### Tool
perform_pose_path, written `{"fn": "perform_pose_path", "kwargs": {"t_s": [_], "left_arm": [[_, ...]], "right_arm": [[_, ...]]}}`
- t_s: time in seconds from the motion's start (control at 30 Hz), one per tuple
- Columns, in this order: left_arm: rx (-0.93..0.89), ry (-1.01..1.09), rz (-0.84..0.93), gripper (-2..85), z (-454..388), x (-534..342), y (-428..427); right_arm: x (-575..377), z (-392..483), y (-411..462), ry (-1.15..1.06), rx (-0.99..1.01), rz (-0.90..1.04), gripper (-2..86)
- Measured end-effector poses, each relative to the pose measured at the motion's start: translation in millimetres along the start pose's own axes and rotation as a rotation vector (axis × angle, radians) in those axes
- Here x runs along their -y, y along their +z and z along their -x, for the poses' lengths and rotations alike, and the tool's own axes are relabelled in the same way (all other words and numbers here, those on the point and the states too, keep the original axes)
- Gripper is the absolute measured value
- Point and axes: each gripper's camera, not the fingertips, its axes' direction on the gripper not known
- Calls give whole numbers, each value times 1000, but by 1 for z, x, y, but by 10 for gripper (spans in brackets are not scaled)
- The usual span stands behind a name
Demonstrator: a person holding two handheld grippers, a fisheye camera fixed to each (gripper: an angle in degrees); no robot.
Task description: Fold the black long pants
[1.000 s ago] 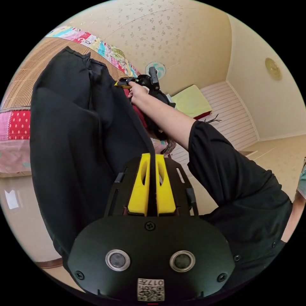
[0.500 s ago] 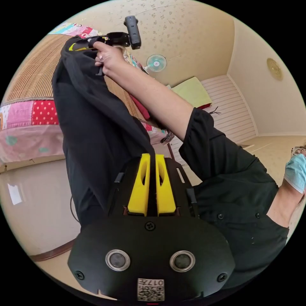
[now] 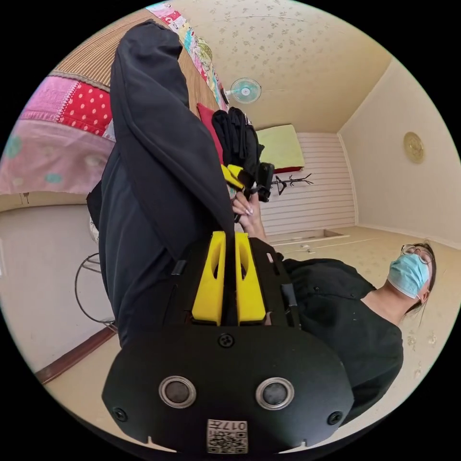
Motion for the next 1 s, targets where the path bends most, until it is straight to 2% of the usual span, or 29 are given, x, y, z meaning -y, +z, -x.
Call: {"fn": "perform_pose_path", "kwargs": {"t_s": [0.1,0.2,0.27,0.37,0.47,0.53,0.63,0.73,0.8,0.9,1.0], "left_arm": [[-18,-24,-11,39,-1,7,-9],[-11,-50,-2,39,-4,14,-16],[-12,-74,14,39,-6,20,-20],[-38,-97,60,39,-12,35,-27],[-56,-19,74,38,-45,51,-41],[-150,79,45,36,-70,60,-59],[-183,65,86,37,-63,65,-68],[0,-84,171,46,-30,61,-57],[29,-149,170,78,-8,56,-54],[-31,-225,16,144,26,47,-73],[4,-244,-168,164,54,52,-97]], "right_arm": [[-44,2,14,64,-40,122,133],[-72,10,21,76,-91,202,88],[-81,5,18,79,15,244,47],[-81,-5,-10,58,141,199,28],[-76,-4,-56,1,374,87,22],[-74,8,-79,-61,444,44,21],[-71,33,-86,-111,362,75,22],[-72,40,-51,-92,153,248,30],[-74,36,-34,-68,56,322,39],[-68,32,-36,-33,-116,289,73],[-44,16,-63,14,-79,128,108]]}}
